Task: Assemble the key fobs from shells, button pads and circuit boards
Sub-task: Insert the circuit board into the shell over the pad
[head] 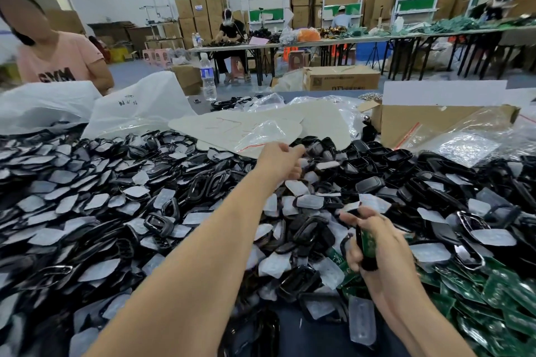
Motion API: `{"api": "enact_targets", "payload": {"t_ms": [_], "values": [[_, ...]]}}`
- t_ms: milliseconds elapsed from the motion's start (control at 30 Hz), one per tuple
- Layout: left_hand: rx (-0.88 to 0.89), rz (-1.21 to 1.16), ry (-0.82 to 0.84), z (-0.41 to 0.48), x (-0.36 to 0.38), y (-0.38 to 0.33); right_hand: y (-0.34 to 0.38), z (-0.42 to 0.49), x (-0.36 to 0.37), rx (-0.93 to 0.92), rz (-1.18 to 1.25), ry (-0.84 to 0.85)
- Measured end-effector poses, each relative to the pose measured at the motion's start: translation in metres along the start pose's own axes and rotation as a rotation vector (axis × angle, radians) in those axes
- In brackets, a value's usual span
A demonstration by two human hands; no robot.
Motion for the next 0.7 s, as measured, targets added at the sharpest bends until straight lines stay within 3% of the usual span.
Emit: {"api": "enact_targets", "payload": {"t_ms": [200, 367, 700], "values": [[0.133, 0.470, -0.151, -0.013, -0.115, -0.009, -0.005, 0.001, 0.019, 0.018, 0.037, 0.070], [0.099, 0.685, -0.249, -0.048, -0.222, -0.017, 0.000, -0.005, 0.068, -0.048, -0.050, 0.262], [0.091, 1.039, -0.252, -0.051, -0.292, -0.021, 0.007, 0.009, 0.167, -0.039, 0.091, 0.327]]}}
Point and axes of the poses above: each hand's wrist, its own z-axis towards the middle knuckle, its own x-axis out of the palm, y = z × x, the point moved 3 cm from there along z, towards the middle knuckle, and after that the axes turned 13 degrees about -z, right-handed, at the moved point
